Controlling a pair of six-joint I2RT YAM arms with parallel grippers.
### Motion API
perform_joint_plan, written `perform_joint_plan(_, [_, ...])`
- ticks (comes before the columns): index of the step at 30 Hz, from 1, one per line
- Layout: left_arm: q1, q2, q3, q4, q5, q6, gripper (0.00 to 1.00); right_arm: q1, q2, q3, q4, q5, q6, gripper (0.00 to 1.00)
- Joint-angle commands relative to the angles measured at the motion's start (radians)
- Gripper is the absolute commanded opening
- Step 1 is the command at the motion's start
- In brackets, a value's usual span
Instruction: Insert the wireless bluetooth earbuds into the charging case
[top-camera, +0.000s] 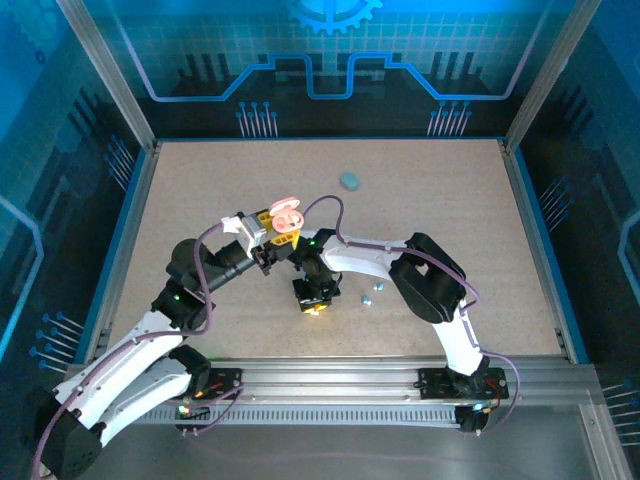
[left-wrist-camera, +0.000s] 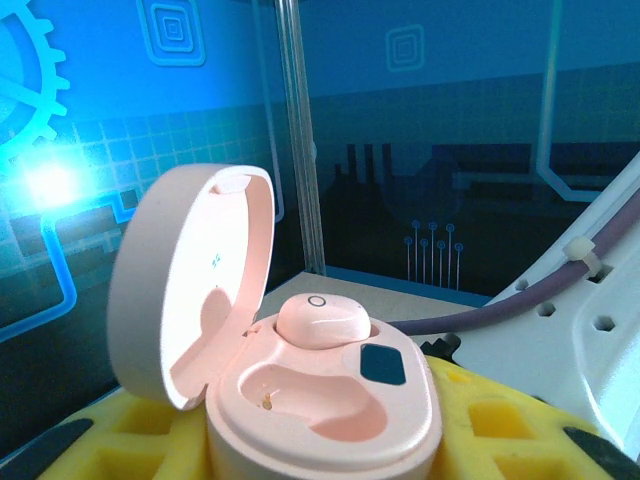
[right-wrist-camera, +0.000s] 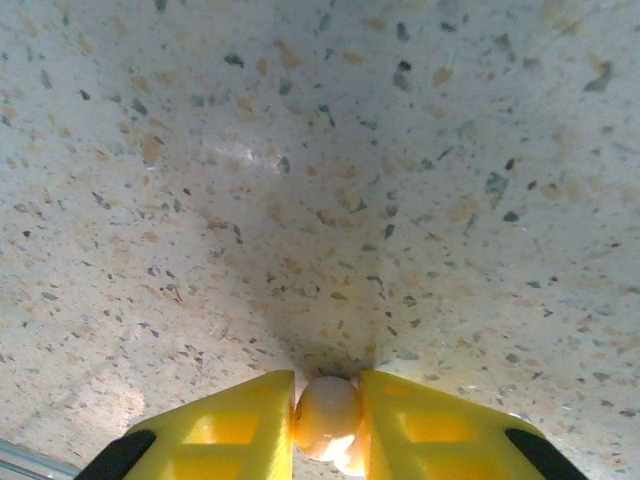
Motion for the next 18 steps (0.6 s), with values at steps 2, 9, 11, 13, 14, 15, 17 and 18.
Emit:
perform_joint_plan(2, [-0.003,0.0,-0.014,0.038,-0.011,0.006,0.33,-0.003,0.02,-0.006,0.012,0.016,0.012,0.22])
perform_joint_plan(9, [-0.004,0.0,-0.016,0.039,-0.013,0.007,0.33,0.002,0.033,0.036,-0.055,0.07,-0.027,0.27])
perform_joint_plan(11, [-0.003,0.0,-0.016,0.04,-0.012,0.006,0.33,0.002,0.044,0.046,-0.062,0.072,-0.032,0.27])
perform_joint_plan(13, [-0.003,-0.001,-0.016,0.039,-0.012,0.005,0.33,0.006,0.054,0.059,-0.071,0.076,-0.034,0.28])
perform_joint_plan(14, [-0.003,-0.001,-0.016,0.039,-0.012,0.006,0.33,0.009,0.057,0.065,-0.074,0.076,-0.035,0.28])
perform_joint_plan(15, [-0.004,-0.001,-0.017,0.04,-0.014,0.006,0.33,0.009,0.061,0.068,-0.075,0.075,-0.034,0.28])
perform_joint_plan(17, [-0.003,-0.002,-0.017,0.04,-0.013,0.007,0.33,0.012,0.066,0.074,-0.08,0.073,-0.029,0.28])
perform_joint_plan(18, [-0.002,-0.003,-0.018,0.039,-0.014,0.007,0.33,0.013,0.066,0.076,-0.079,0.073,-0.027,0.28])
